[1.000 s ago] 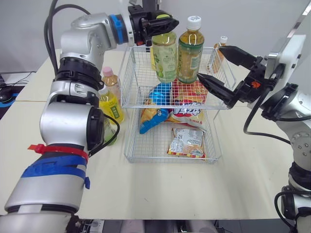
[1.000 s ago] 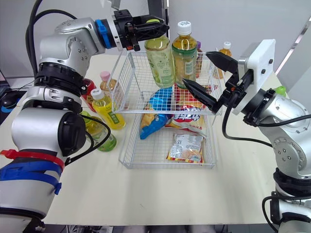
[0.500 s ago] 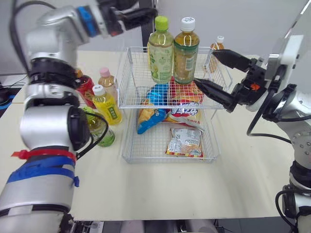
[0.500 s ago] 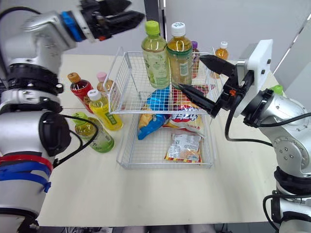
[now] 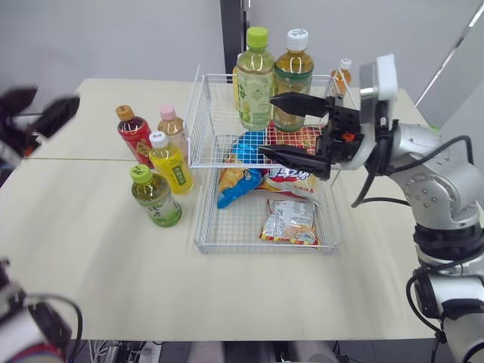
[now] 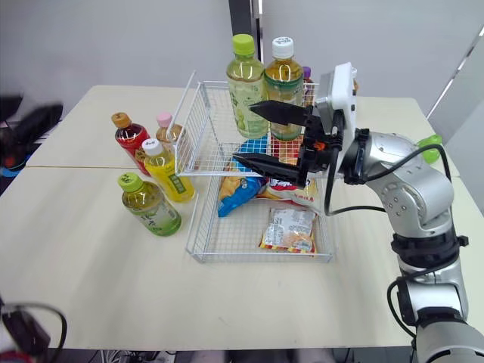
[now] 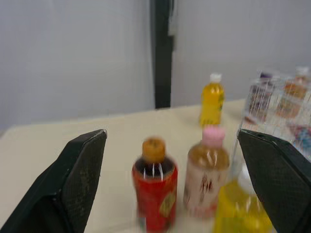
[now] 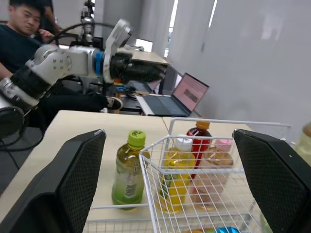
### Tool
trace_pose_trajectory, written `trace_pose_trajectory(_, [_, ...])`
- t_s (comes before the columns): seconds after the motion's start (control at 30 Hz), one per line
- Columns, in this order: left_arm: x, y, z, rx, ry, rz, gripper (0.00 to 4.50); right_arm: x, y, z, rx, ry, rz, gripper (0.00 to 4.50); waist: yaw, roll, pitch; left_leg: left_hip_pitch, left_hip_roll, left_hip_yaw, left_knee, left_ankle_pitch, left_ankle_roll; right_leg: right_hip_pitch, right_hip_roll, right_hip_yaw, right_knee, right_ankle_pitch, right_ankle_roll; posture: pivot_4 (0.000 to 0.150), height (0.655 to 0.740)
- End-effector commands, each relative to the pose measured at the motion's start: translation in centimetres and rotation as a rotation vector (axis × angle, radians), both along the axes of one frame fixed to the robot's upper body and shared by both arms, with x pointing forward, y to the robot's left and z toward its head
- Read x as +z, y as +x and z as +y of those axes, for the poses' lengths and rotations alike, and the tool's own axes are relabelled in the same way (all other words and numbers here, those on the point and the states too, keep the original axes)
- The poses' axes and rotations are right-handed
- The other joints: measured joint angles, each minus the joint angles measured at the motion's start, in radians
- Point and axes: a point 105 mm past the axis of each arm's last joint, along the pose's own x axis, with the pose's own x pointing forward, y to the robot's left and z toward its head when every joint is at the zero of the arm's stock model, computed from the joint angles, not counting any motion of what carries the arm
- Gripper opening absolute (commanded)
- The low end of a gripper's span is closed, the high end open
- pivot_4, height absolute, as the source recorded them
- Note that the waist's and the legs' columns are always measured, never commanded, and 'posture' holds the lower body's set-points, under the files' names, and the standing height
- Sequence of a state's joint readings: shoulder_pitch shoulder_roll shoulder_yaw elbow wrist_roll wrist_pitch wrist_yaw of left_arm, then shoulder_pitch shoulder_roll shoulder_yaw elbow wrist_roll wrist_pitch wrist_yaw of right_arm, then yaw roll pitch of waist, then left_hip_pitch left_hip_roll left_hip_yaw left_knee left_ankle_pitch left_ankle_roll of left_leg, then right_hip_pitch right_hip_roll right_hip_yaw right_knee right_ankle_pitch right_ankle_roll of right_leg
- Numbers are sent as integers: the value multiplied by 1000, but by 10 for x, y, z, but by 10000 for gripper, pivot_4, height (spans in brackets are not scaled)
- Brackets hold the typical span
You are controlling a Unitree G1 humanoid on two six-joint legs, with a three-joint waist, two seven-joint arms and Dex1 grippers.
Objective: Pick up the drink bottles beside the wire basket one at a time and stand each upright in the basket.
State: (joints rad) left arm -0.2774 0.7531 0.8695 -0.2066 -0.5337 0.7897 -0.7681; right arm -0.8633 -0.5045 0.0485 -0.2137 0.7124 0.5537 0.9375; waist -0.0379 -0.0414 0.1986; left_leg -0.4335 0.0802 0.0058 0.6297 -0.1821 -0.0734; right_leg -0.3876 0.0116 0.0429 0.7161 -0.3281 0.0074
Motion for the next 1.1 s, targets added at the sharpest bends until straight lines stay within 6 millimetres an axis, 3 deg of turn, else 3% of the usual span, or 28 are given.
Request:
trace_pose_trajectory(0.03, [-25, -44, -5, 65, 29, -10, 44808, 9, -2, 4, 48, 13, -56, 45000, 0, 0, 0, 0, 1, 0, 0, 0, 0, 0, -1, 0, 1, 0, 0, 1500, 7400])
trace_pose_trajectory(0.2, [-71, -79, -13, 161, -54, 56, 44808, 10, 4, 11, 74, 11, -76, 45000, 10, -2, -1, 0, 0, -3, 0, 0, 0, 1, -3, 1, 1, 0, 0, 1500, 7400])
trace_pose_trajectory(0.33, [-65, -73, -19, 164, -62, 35, 44808, 12, 6, 12, 76, 19, -87, 45000, 14, -3, -2, 2, 0, -6, 0, 0, 0, 3, 0, -1, 1, 1, -2, 1500, 7400])
trace_pose_trajectory(0.47, [-47, -50, -20, 148, -46, -13, 44808, 14, 8, 10, 58, 21, -98, 45000, 11, -2, -2, 3, 0, -5, 1, 1, 1, 4, 3, 0, 1, 1, -2, 1500, 7400])
trace_pose_trajectory(0.63, [-23, 6, -13, 199, 8, -78, 44808, 17, 6, 1, 2, 31, -109, 45000, 10, -2, -2, 2, 0, -4, 0, 1, 1, 3, 4, 0, 1, 1, -2, 1500, 7400])
trace_pose_trajectory(0.87, [-14, 79, -5, 227, 23, -66, 44808, 18, 0, -13, -87, 33, -120, 45000, 9, -2, -2, 1, -1, -2, -1, 1, 1, 1, 3, -1, 0, 1, -2, 1500, 7400])
trace_pose_trajectory(1.1, [-16, 122, -25, 107, 34, -32, 44808, 17, -7, -20, -133, 28, -125, 45000, 6, -2, -2, 0, 0, -1, -2, 1, 1, -1, 4, -1, 1, 1, -2, 1500, 7400])
